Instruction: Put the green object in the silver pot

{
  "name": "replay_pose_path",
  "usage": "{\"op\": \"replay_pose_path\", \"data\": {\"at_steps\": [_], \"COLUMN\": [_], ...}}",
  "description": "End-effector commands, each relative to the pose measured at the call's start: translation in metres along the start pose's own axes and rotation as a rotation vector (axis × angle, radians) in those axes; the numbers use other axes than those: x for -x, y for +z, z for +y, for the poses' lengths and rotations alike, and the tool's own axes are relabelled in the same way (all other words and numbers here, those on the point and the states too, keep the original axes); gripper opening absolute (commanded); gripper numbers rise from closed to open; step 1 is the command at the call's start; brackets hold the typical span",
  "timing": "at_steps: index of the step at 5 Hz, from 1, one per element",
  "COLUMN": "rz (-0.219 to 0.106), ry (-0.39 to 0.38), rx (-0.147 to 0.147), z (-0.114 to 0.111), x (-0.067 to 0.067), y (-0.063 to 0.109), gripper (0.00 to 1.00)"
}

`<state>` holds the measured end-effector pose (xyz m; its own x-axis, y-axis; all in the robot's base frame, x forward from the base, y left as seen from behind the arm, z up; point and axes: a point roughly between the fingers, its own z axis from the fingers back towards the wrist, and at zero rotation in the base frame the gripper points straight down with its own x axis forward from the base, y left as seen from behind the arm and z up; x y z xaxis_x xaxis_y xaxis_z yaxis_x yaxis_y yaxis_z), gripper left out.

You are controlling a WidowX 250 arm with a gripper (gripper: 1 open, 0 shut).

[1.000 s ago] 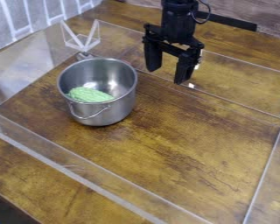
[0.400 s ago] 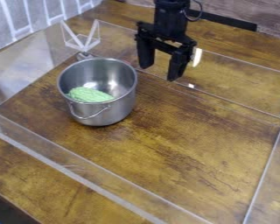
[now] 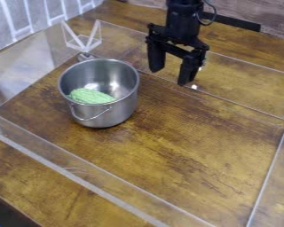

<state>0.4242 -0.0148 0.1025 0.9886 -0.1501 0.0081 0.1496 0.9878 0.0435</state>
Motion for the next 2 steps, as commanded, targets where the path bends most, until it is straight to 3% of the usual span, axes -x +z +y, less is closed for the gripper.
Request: {"op": "replay_pose_path", "data": {"at_steps": [1,2], "rz": [-0.116,-0.102], "ry": [0.001,-0.001], "rx": [-0.004,0.018], "z": [0.0031,0.0033], "x": [-0.0022,0.0002], "y": [0.0462,0.0379], "gripper": [1.0,1.0]}}
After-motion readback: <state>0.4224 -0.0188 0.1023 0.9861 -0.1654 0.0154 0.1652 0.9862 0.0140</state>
